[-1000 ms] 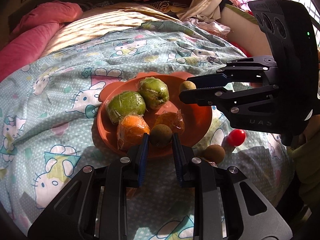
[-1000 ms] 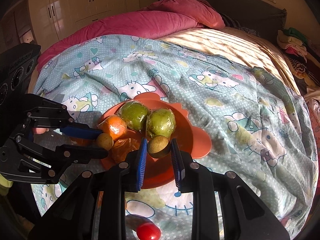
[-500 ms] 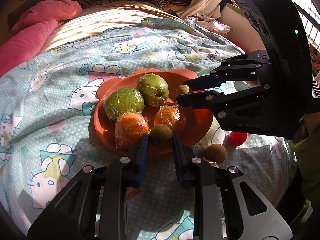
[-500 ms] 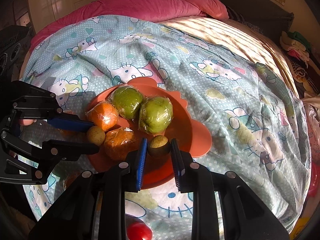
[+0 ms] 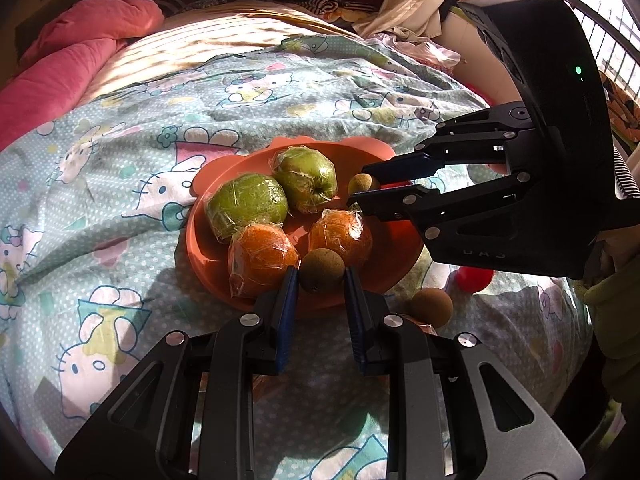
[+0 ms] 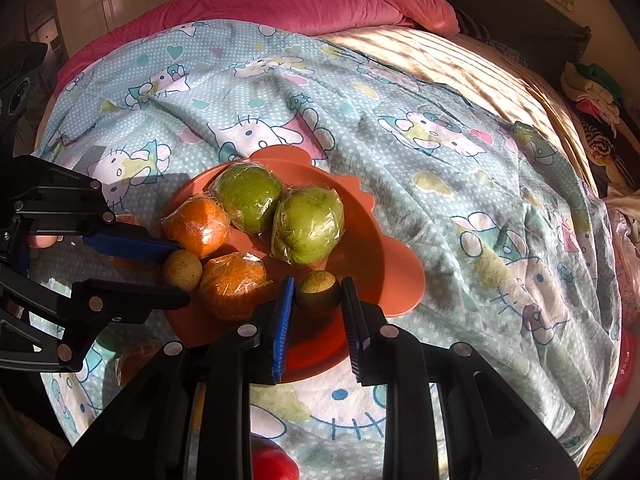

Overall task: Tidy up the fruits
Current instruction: 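Lower both brown fruits into the orange plate and open both tools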

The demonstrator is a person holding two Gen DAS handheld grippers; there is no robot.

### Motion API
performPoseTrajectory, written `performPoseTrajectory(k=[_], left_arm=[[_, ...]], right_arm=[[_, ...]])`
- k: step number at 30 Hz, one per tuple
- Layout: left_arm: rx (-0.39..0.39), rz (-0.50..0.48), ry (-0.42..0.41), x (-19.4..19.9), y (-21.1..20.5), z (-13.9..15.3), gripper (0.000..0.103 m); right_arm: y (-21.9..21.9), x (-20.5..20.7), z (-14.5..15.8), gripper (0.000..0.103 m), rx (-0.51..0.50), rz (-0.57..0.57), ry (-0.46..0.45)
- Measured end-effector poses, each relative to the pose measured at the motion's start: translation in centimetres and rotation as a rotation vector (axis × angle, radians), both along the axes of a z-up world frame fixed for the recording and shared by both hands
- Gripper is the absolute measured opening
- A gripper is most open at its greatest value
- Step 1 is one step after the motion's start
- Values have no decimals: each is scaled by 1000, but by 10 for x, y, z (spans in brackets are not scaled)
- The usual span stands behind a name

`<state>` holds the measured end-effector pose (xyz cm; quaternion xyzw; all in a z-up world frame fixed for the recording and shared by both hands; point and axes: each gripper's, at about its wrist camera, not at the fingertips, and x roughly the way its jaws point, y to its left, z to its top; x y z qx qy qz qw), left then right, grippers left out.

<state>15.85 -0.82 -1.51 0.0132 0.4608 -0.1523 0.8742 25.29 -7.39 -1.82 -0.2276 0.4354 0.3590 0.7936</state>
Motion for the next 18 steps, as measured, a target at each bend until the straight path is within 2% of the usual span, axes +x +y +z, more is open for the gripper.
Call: performPoseTrajectory(k=[12,18], left_arm=[[0,0,0,0,0,-1,16],[-1,2,1,-1,0,-1,16]], right_arm=[[-3,-1,3,24,11,-8,-1],[-7,-3,8,31,29,-16,-9]])
